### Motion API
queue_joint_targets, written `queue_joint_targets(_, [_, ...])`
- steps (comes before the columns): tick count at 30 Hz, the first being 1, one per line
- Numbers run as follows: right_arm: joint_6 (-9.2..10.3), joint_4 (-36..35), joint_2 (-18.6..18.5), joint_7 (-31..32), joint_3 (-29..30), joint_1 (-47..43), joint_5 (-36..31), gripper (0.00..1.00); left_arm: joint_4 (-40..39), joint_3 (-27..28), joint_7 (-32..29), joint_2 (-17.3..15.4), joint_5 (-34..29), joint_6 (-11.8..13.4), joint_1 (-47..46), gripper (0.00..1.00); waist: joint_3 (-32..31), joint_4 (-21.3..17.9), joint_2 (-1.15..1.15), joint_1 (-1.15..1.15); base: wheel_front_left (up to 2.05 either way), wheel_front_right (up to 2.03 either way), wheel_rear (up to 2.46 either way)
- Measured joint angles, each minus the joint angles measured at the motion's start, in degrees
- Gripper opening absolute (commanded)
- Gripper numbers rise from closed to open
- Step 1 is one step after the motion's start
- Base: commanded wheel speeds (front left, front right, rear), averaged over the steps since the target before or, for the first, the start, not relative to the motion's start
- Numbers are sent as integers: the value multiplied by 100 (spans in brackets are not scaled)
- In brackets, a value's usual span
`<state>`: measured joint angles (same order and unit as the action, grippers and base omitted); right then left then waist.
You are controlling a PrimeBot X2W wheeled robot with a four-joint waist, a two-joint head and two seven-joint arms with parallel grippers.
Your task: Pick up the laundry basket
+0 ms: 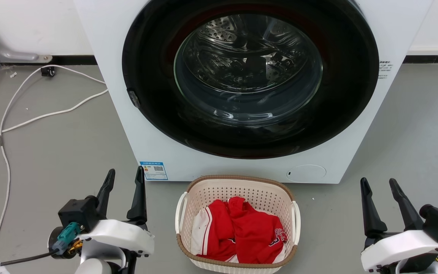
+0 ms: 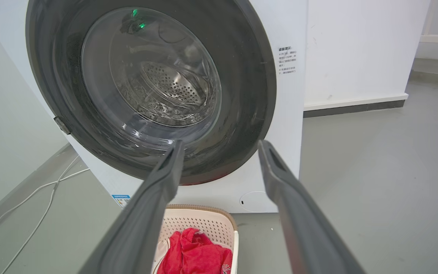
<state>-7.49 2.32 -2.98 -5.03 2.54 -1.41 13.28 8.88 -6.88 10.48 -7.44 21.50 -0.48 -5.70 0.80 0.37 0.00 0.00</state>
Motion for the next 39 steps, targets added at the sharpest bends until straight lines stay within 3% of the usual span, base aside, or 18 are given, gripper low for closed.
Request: queue_joint_targets(39, [-1,41,1,-456,-73,-69,-1549,100,210,-79,435,57,-1616,92,4,100,12,-12,0,0,0,0,0])
